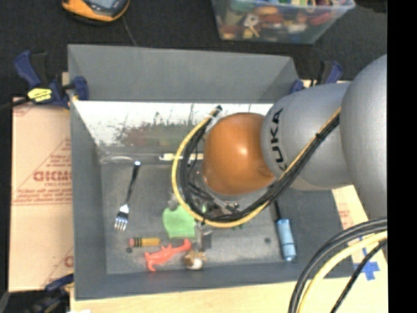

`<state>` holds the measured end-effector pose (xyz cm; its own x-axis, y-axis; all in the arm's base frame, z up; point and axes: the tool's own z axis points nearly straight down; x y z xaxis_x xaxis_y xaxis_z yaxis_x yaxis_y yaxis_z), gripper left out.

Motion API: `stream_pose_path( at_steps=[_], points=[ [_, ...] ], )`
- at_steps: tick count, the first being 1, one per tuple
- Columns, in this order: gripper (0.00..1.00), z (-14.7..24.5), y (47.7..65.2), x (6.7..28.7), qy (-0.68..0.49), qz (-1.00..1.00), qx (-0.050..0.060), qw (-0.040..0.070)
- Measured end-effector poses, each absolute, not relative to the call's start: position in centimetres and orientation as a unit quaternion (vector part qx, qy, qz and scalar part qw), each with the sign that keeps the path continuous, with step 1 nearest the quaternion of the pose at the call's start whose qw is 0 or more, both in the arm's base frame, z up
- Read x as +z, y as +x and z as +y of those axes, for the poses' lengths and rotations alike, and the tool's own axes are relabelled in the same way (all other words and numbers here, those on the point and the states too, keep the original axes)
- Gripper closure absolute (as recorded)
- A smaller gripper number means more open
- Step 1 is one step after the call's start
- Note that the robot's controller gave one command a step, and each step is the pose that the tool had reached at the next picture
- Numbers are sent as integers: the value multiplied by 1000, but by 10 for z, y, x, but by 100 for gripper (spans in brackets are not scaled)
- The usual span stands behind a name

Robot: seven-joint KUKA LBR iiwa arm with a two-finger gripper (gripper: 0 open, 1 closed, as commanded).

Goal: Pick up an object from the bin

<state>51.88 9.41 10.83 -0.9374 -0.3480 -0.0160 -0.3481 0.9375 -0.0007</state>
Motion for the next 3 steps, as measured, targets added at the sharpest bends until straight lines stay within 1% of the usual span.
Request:
stream_pose_path(
  at_steps=[1, 2, 3],
  points=[
    [0, 77, 527, 96, -194, 981, 1, 11],
    [0, 60, 526, 96, -197, 980, 0, 10],
    [0, 56, 529, 94, -188, 982, 2, 11]
  ],
)
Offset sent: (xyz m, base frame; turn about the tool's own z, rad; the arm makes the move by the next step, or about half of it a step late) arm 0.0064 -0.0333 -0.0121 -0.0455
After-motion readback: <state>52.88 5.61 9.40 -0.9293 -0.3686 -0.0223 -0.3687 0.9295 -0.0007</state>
